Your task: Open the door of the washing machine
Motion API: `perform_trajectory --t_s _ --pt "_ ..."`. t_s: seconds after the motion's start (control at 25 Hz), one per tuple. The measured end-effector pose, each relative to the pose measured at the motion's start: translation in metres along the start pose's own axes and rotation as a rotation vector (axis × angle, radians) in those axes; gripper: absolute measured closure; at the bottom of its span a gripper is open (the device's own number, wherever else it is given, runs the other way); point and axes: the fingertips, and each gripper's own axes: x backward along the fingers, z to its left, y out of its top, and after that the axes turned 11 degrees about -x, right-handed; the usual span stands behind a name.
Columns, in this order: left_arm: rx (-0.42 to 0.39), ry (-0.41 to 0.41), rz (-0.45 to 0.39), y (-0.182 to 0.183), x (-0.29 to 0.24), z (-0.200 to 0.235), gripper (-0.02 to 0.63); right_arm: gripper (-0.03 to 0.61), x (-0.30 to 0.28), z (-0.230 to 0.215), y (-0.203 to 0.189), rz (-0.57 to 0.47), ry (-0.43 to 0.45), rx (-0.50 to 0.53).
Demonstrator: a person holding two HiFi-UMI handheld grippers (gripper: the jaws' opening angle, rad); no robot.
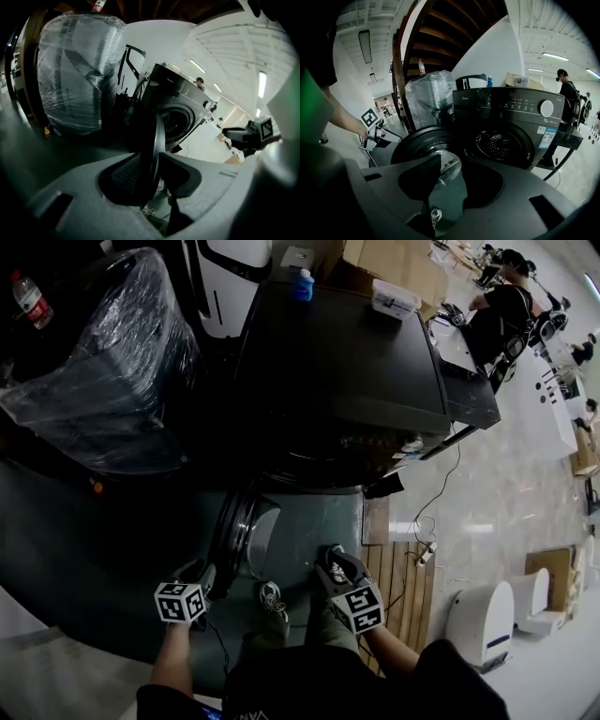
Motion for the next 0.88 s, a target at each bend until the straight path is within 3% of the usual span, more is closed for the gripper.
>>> perform_trajectory --t_s 0.32,0.88 --pt "-0.001 0.127 -0.002 0.020 0.001 0.063 0.463 0.430 0.001 -0.002 0.000 0.006 -0.007 -0.008" --pt "-0.139 0.282 0.049 0.067 -0.008 0.160 0.454 0.431 -0.036 0.047 0.011 0.055 0.094 0.064"
